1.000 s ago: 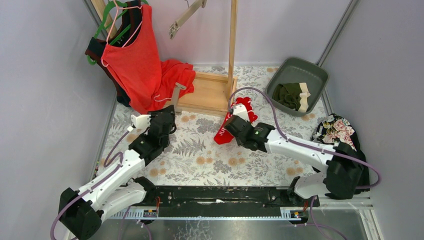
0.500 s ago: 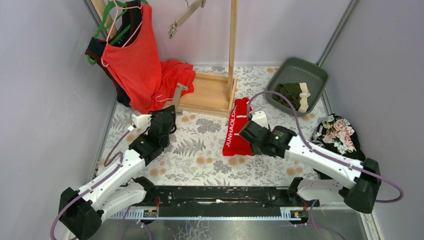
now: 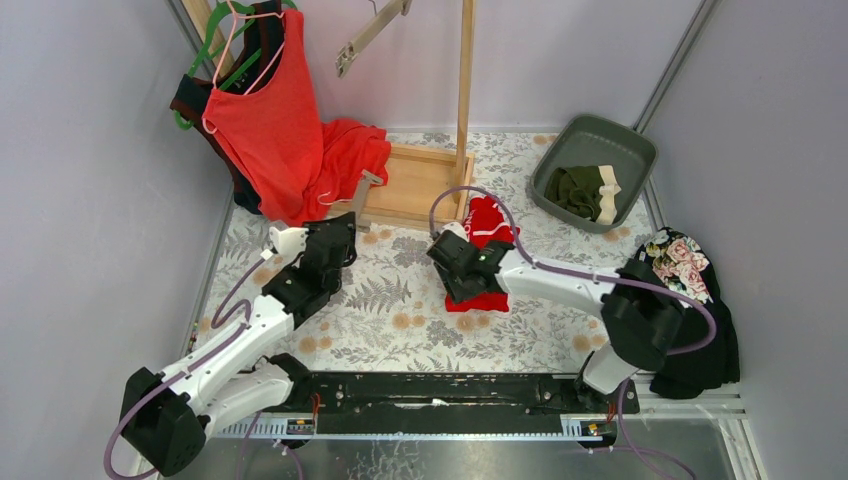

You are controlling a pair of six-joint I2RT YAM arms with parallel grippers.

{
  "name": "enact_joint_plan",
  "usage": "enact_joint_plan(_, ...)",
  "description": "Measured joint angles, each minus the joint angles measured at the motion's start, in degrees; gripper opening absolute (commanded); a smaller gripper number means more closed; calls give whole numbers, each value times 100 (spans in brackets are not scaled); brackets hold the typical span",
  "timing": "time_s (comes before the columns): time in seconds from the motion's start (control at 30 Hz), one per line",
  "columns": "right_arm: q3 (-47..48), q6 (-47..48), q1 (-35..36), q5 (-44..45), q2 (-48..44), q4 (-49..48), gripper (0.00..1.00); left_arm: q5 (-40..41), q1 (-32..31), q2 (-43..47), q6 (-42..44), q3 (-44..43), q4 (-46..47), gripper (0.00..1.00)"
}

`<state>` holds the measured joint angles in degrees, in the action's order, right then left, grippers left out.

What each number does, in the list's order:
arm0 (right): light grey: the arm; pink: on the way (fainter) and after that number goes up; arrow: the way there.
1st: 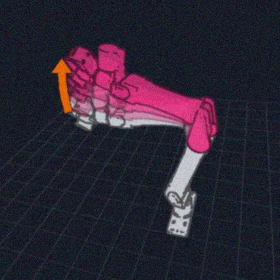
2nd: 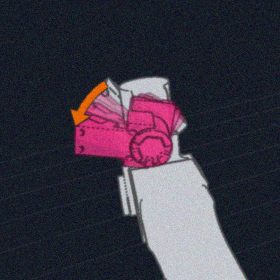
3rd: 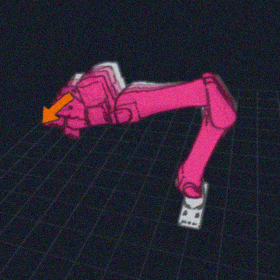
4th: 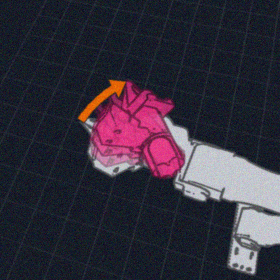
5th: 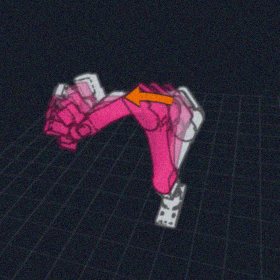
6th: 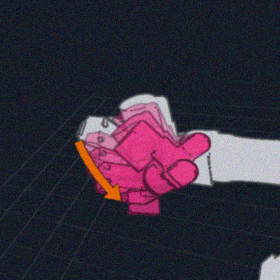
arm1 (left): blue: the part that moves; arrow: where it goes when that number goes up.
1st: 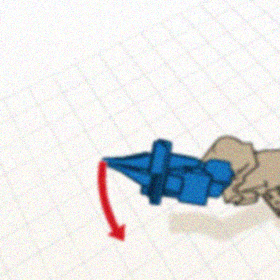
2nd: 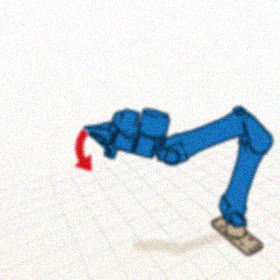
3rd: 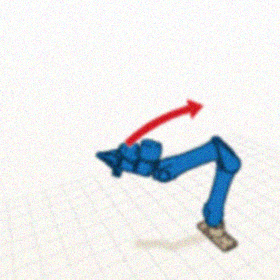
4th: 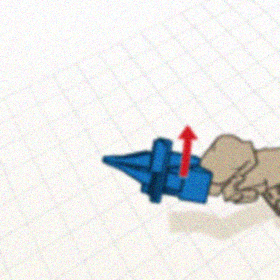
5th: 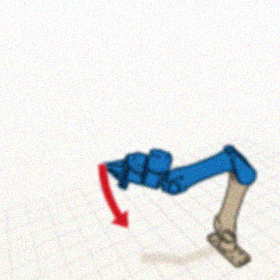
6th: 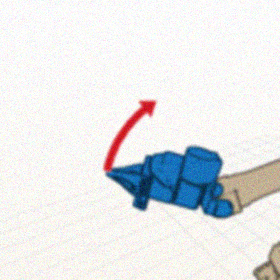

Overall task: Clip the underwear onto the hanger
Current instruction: Flatten out the underwear at the center of the board.

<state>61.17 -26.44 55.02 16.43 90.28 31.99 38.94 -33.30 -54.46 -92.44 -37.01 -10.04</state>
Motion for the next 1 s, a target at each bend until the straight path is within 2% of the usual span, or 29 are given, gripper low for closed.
enact_joint_plan(0.27, 330, 258, -13, -109, 949, -605, 51, -17, 0, -111, -2, 7, 20, 0)
enact_joint_plan(0.43, 337, 315, -55, -122, 1174, -721, 50, -22, 0, -153, -2, 20, 26, 0)
enact_joint_plan(0.67, 229, 315, -66, -417, 1045, -780, 49, -22, 0, -188, -2, 22, 61, 0)
enact_joint_plan(1.0, -485, 96, 46, -997, 260, -909, 48, -50, 0, -264, -4, 22, 90, 0)
